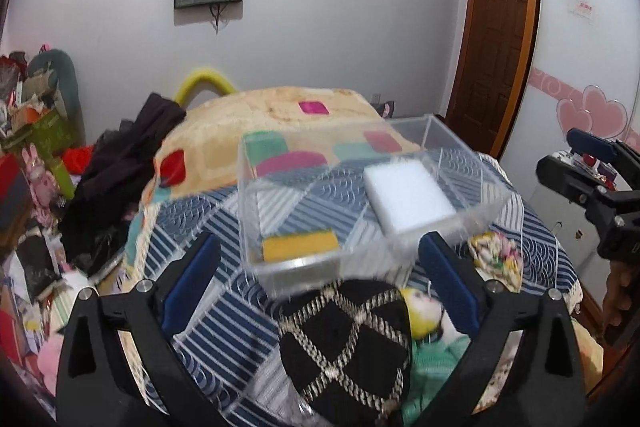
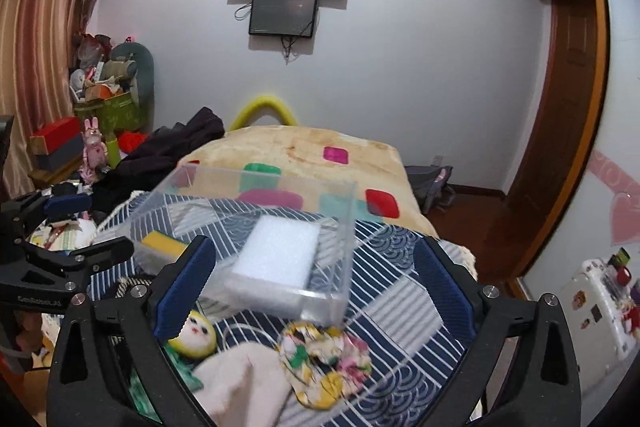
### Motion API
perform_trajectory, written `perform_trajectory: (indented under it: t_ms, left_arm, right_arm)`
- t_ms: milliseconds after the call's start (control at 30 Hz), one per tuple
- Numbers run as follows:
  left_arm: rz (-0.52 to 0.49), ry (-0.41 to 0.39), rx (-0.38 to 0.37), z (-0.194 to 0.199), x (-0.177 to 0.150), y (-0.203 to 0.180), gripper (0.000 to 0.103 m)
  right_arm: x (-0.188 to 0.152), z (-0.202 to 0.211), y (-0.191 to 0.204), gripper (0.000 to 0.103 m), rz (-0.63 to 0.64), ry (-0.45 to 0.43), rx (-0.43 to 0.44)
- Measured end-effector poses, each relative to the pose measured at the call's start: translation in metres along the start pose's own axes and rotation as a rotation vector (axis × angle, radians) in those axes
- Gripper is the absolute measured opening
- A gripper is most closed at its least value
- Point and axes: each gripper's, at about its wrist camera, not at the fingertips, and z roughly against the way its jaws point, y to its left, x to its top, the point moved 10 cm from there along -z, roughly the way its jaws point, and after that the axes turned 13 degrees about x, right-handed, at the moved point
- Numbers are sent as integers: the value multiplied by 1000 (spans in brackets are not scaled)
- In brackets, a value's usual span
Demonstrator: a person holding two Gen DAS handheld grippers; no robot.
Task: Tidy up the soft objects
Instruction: 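Grasp the black chain cap with the left gripper while the right grasps the floral scrunchie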
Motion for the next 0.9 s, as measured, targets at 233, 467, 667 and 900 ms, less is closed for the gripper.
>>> perform_trajectory:
  t_ms: [233, 467, 667, 900]
  left_arm:
    - [45, 91, -48, -7, -39, -7, 100]
    - [33, 142, -88, -12, -67, -25, 100]
    - [12, 138, -64, -18, -74, -29, 100]
    - [13, 135, -73, -20, -75, -27, 69]
  right_arm:
    - [-37, -6, -7, 101, -35, 67, -26]
    - [-77, -30, -20, 101, -136, 166, -20]
    - [-97, -41, -36, 101, -192, 216, -59]
    - [-113, -43, -43, 86, -292, 242, -14]
